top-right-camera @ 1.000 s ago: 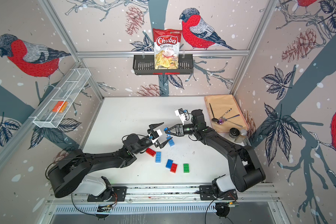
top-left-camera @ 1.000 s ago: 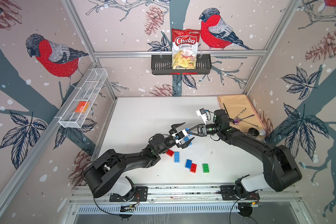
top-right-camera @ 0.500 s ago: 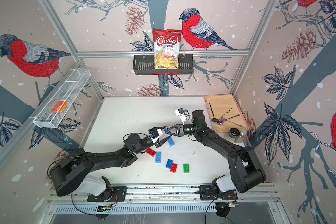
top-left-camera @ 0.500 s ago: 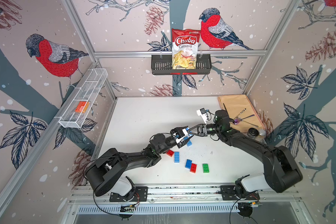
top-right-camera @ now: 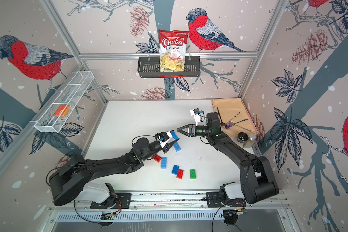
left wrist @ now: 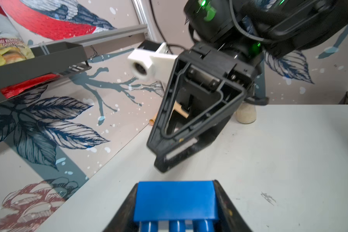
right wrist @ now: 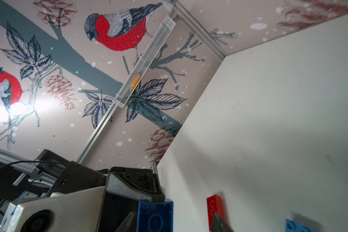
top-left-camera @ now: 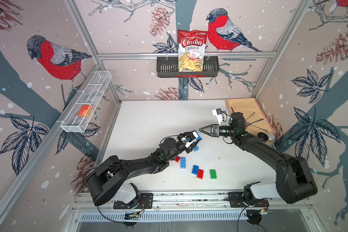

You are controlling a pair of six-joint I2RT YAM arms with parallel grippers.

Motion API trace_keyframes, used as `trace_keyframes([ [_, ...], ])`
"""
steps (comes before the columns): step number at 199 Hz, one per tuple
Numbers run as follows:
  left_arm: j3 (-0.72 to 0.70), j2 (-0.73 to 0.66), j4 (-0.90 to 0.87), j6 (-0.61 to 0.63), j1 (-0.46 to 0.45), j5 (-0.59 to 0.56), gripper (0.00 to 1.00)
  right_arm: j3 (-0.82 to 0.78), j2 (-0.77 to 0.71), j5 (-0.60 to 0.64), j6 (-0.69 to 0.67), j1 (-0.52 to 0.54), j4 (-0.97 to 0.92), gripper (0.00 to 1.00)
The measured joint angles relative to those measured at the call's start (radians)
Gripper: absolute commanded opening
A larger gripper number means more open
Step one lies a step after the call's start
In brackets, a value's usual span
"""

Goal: Assemble a rectangle with lego
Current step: Adjust the lego brick at the center of the board.

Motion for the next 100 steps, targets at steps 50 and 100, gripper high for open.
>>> trace_keyframes([
  [50, 0.346, 0.092, -0.6, -0.298, 0.008, -0.287, 0.31, -0.014, -0.093, 0.426, -0.086, -0.072, -0.155, 0.61],
  [100, 0.592, 0.377, -1.191, -0.657, 0.139, -0.245, 0.29, 0.013, -0.076, 0.798, -0.16, -0.045, -0.362, 0.61],
])
